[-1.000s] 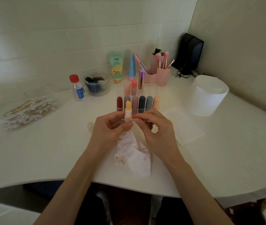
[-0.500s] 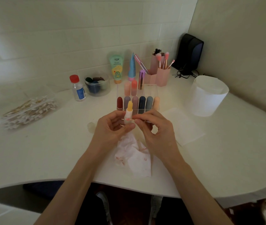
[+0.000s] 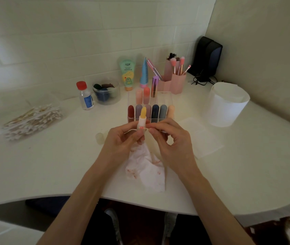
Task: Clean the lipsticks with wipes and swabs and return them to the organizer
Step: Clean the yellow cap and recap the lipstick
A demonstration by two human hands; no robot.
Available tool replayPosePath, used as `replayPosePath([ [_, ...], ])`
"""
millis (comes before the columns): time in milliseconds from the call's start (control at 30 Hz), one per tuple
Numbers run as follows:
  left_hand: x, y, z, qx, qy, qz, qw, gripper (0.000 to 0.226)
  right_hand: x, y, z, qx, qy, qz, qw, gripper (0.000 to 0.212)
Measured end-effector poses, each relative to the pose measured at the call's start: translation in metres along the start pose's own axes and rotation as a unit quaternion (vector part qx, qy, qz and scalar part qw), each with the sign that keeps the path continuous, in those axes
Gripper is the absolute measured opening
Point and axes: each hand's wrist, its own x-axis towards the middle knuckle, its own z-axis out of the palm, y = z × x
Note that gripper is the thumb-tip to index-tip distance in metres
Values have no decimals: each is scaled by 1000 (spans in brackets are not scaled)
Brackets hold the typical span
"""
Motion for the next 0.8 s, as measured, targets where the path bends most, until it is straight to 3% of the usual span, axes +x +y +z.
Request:
replayPosePath([
  [133, 1, 2, 0, -42, 32, -5, 999, 27, 0, -1, 0, 6, 5, -2, 1000, 13],
  [300, 0, 3, 0, -29, 9, 3, 1000, 27, 1, -1, -2, 7, 4, 1, 1000, 14],
  [467, -2, 3, 2, -60, 12, -18, 998, 40, 0, -3, 0, 0, 3, -6, 1000, 12],
  [800, 0, 4, 1, -51, 1, -16, 999, 24, 0, -5, -2, -22, 26, -7, 999, 12],
])
